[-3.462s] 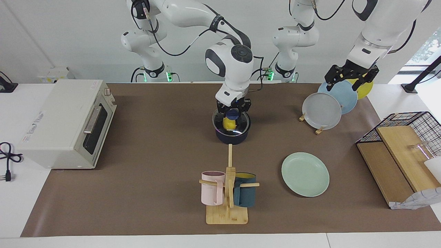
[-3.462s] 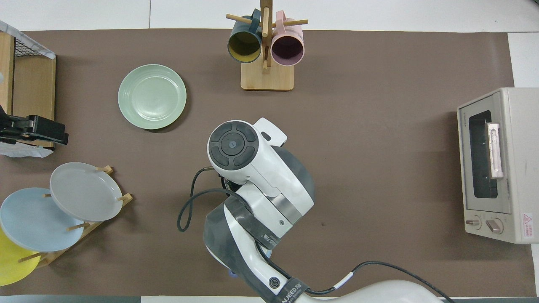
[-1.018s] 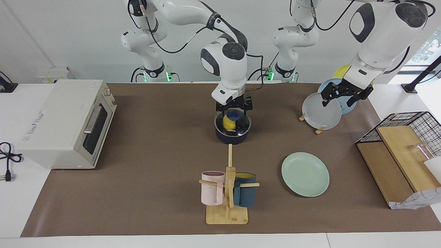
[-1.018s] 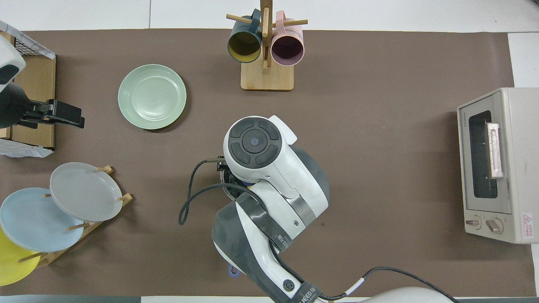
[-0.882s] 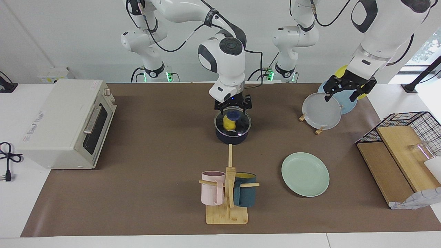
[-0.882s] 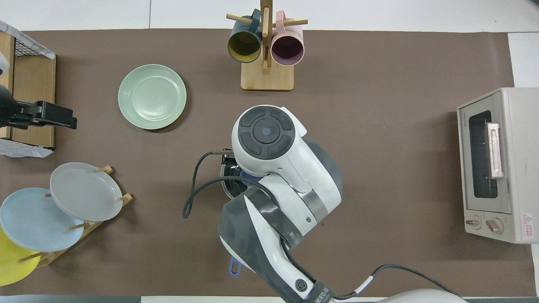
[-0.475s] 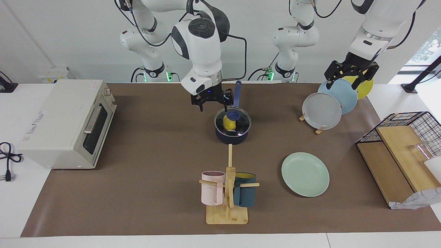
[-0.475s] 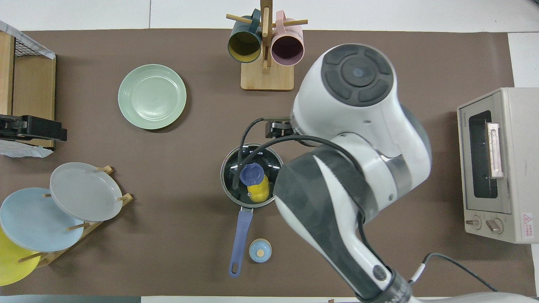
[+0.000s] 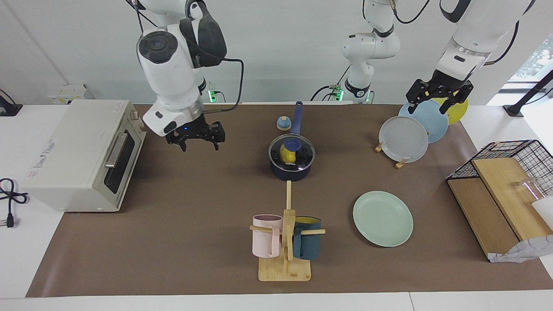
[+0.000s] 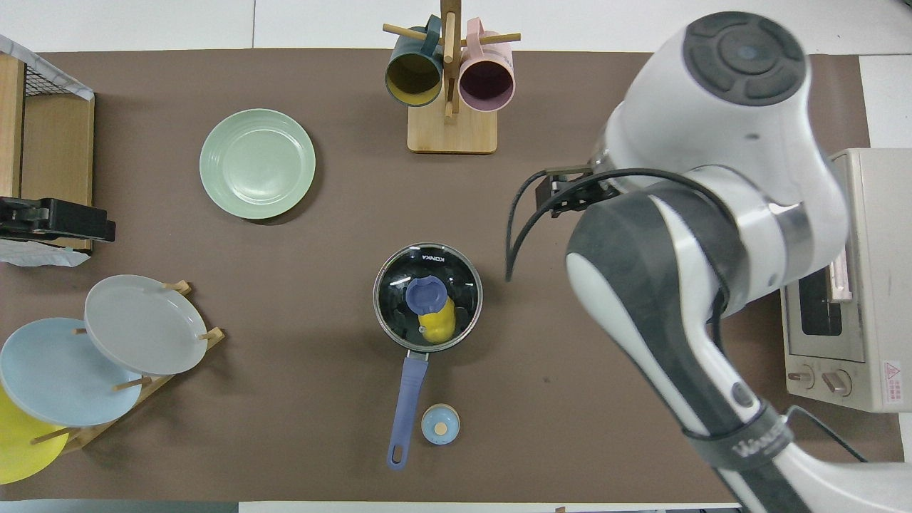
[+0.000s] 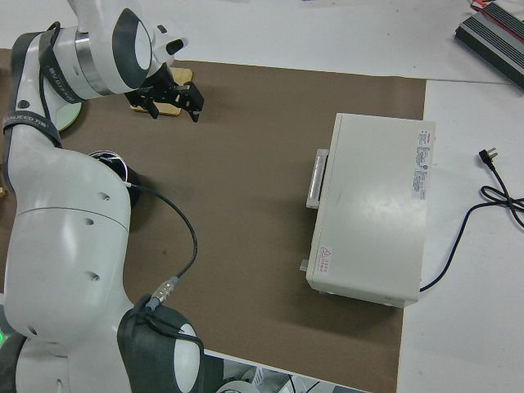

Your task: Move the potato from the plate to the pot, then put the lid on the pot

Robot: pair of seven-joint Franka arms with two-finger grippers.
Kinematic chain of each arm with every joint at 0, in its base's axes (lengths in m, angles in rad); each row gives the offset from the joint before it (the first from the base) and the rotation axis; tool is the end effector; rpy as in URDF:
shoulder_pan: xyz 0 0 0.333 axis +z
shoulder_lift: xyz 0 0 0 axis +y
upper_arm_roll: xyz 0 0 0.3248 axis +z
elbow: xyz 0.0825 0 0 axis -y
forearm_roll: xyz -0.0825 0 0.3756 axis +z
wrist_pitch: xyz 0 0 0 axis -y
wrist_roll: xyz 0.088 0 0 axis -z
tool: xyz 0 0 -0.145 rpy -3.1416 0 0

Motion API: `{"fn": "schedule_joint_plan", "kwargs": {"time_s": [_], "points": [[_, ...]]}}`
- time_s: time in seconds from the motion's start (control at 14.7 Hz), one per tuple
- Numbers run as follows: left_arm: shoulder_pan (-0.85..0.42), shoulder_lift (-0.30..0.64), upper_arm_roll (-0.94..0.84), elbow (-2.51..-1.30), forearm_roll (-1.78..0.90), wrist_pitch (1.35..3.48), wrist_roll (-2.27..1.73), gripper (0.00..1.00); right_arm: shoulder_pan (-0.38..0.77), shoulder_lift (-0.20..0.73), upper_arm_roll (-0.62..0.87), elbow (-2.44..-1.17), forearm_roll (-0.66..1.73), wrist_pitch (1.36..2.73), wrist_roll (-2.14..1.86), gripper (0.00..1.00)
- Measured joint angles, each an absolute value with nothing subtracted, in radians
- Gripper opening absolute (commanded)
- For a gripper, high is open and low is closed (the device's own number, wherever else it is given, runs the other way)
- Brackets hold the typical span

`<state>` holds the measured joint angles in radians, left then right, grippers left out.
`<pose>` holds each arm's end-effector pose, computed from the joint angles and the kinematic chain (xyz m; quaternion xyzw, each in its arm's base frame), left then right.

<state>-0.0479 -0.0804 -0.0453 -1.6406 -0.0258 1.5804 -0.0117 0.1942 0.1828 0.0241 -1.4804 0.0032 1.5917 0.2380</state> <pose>0.5191 -0.0532 0.6066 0.9991 -0.0407 0.0095 0.0116 0.5851 0.1291 0.5340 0.9993 -0.0101 -0.0356 0.0044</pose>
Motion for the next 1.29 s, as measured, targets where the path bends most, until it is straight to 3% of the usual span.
{"fn": "schedule_joint_plan", "kwargs": {"time_s": [0.48, 1.29], "points": [[-0.047, -0.081, -0.039, -1.640, -0.026, 1.587, -0.010, 1.00, 0.150, 0.074, -0.038, -1.503, -0.062, 1.460, 0.146, 1.00], [-0.045, -0.081, -0.033, -1.640, -0.026, 1.571, -0.010, 1.00, 0.111, 0.011, -0.063, -1.597, -0.064, 1.477, 0.031, 1.00]]}}
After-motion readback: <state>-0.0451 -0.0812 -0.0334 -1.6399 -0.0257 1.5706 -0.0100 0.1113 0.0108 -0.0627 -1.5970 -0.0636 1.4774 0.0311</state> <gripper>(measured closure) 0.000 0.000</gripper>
